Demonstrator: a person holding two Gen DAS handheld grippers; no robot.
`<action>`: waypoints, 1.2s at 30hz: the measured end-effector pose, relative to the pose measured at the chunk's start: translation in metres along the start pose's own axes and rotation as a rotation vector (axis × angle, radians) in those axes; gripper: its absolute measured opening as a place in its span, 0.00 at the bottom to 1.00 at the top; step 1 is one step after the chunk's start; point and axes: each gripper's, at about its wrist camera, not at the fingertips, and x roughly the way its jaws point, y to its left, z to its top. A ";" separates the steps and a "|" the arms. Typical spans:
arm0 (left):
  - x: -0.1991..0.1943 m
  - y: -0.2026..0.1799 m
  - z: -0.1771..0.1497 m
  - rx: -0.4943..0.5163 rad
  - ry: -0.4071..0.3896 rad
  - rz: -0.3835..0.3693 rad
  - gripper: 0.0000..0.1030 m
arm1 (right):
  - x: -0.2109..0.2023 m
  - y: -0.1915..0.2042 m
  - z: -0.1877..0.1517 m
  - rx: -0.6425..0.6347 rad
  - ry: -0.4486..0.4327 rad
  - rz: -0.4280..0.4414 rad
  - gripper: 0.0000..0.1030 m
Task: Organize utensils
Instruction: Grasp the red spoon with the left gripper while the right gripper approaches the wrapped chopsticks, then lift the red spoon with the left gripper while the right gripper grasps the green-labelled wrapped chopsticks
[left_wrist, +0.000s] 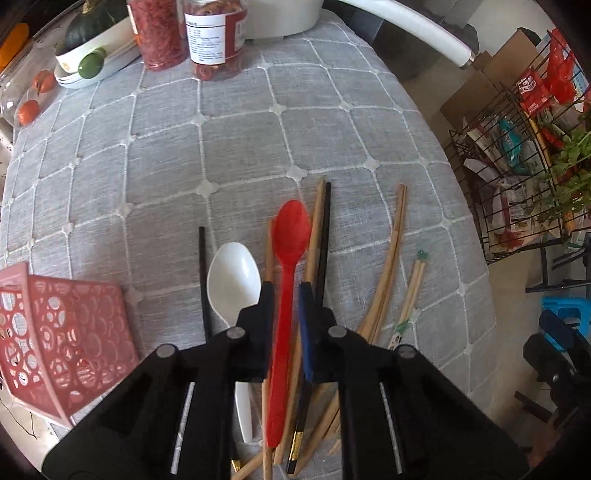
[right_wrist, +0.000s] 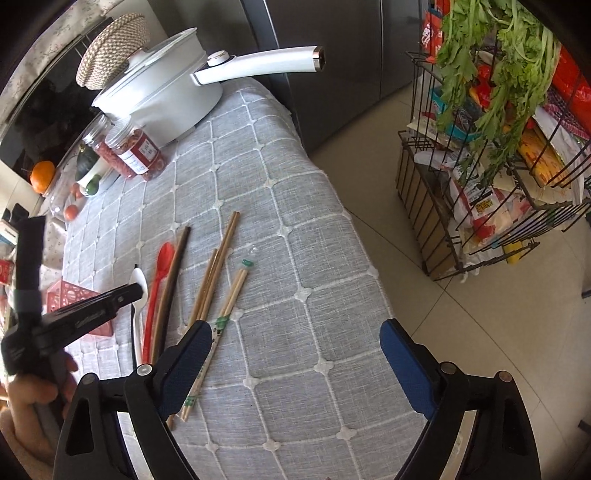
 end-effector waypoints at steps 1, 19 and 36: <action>0.004 0.000 0.003 0.000 0.011 0.002 0.12 | 0.000 0.001 0.000 -0.003 0.000 0.001 0.90; -0.024 -0.007 -0.005 0.059 -0.098 -0.009 0.09 | 0.013 0.006 0.003 0.005 0.029 0.011 0.82; -0.136 0.069 -0.099 0.046 -0.476 -0.144 0.08 | 0.082 0.037 0.004 0.054 0.171 0.080 0.39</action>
